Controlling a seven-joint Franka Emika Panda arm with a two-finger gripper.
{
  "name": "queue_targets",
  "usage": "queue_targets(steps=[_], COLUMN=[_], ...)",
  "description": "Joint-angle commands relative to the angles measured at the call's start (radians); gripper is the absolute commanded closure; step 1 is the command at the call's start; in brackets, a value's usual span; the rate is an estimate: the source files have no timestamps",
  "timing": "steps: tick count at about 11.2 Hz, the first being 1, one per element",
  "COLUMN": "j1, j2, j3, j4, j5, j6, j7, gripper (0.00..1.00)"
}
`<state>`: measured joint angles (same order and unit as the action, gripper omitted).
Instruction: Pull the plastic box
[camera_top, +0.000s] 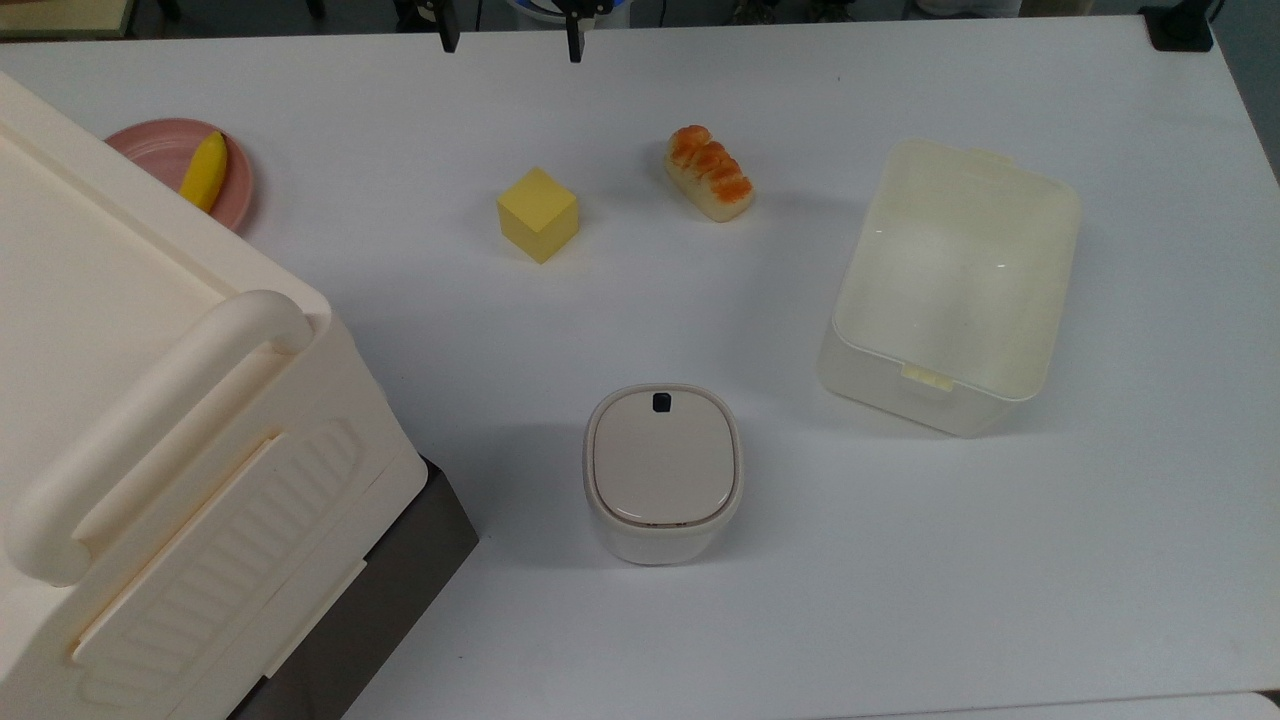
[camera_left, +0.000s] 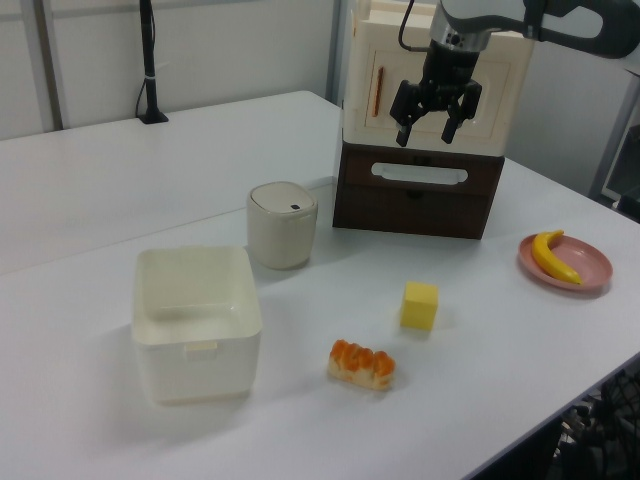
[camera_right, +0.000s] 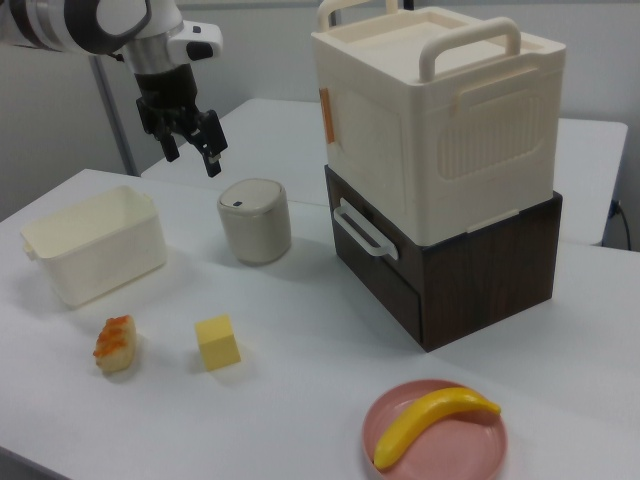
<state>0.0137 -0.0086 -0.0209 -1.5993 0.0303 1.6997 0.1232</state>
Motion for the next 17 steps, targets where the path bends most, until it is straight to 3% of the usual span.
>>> queue_targets(steps=[1, 5, 7, 9, 10, 14, 17], j1=[0.014, 0.023, 0.026, 0.032, 0.06, 0.219, 0.299], j2=[-0.011, -0.001, 0.033, 0.073, 0.097, 0.203, 0.271], j3=[-0.016, -0.004, 0.044, 0.123, 0.162, 0.185, 0.194], j4=[0.004, 0.002, 0.001, 0.002, 0.004, 0.015, 0.016], j5=[0.003, 0.007, 0.013, 0.017, 0.007, -0.027, -0.088], j6=[-0.023, -0.017, 0.012, 0.058, 0.099, 0.199, 0.319], j7=[-0.017, -0.109, -0.318, -0.426, -0.465, -0.721, -0.758], gripper=[0.0, 0.0, 0.0, 0.0, 0.0, 0.0, 0.0])
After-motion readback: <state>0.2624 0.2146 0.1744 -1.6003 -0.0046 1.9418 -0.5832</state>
